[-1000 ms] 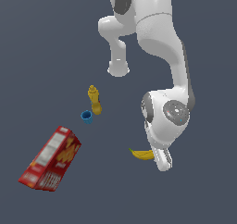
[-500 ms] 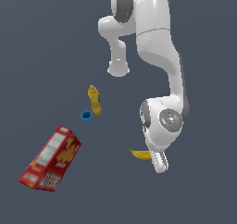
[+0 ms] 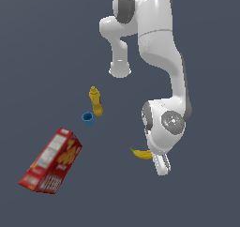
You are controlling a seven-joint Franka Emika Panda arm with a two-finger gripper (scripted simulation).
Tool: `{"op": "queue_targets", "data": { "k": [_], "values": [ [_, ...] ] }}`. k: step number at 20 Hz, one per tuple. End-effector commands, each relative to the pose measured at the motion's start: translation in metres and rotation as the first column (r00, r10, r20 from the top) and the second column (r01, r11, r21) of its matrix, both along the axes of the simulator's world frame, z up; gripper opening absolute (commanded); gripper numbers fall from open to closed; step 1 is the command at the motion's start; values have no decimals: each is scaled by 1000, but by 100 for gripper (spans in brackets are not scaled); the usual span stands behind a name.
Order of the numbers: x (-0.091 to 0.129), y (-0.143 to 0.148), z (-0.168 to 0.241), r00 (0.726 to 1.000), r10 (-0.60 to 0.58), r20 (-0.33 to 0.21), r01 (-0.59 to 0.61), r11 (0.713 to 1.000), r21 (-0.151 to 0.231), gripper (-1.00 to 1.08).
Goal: Pick up a designated object from a clutter of objects.
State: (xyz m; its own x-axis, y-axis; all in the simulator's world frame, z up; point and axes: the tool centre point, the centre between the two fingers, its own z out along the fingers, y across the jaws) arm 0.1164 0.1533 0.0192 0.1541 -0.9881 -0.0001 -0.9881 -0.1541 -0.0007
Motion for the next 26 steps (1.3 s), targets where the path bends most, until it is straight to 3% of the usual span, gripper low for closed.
{"op": "queue_targets", "data": {
  "k": [1, 14, 26],
  "values": [
    [0, 0, 0, 1000, 0, -1, 0, 1000, 0, -100],
    [-9, -4, 25, 1000, 0, 0, 0, 1000, 0, -100],
    [-41, -19, 114, 1000, 0, 0, 0, 1000, 1, -100]
  ]
}}
